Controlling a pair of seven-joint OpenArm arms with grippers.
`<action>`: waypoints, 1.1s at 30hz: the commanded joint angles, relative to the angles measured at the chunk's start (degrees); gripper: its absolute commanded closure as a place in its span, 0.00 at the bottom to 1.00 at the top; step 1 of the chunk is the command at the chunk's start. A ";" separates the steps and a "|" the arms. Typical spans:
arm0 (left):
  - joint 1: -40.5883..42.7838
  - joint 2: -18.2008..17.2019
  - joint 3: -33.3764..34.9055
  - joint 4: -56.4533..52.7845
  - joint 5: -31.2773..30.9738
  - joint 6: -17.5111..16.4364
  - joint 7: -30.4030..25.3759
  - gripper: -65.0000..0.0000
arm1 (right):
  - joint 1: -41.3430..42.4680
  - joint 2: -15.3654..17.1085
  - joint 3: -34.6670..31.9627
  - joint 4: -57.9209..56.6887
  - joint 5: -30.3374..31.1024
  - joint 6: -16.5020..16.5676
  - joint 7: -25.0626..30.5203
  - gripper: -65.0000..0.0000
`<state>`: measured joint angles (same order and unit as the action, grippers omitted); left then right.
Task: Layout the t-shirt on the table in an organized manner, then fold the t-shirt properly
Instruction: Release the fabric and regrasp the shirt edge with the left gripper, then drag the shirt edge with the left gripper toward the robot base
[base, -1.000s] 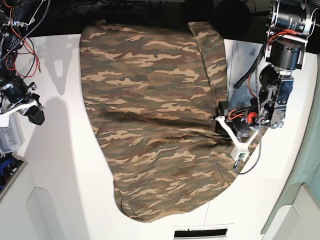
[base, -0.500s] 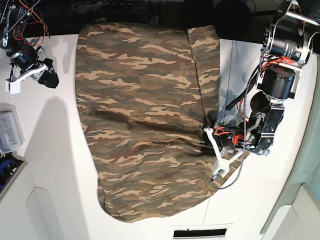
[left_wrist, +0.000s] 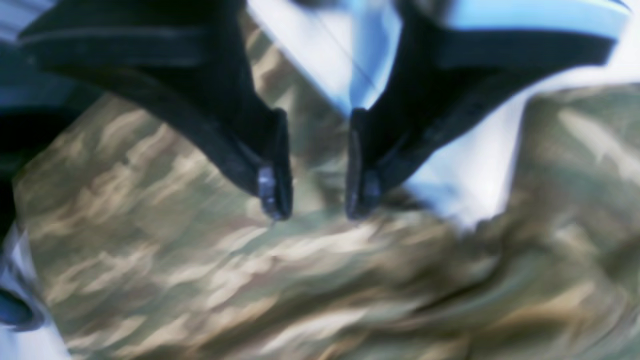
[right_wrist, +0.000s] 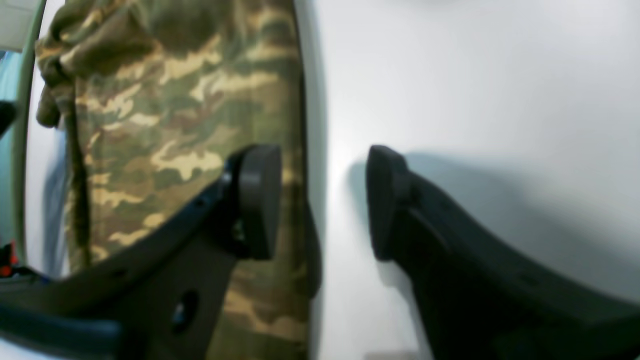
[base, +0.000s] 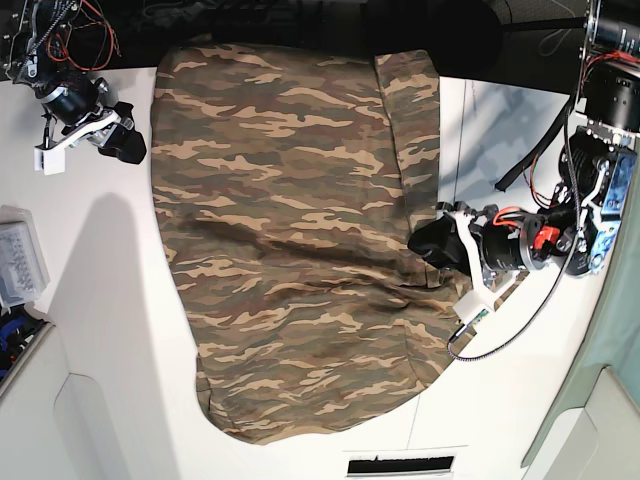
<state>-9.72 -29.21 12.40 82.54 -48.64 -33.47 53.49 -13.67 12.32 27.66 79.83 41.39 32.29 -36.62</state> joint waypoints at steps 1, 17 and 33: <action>1.97 -1.33 -0.96 3.19 0.79 -0.22 -0.26 0.57 | 0.00 0.83 0.00 0.94 0.37 0.52 1.31 0.57; 28.72 10.43 -4.61 22.40 27.82 14.14 -11.65 0.54 | 2.08 0.85 -0.63 0.94 -3.06 0.44 2.36 0.57; 28.76 15.93 -4.61 19.19 29.88 18.91 -13.07 0.48 | 2.54 0.83 -0.70 0.83 -3.67 0.42 2.36 0.57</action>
<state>19.35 -13.06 7.90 100.86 -18.37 -14.39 41.28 -11.57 12.40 26.74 79.88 36.99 32.16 -35.33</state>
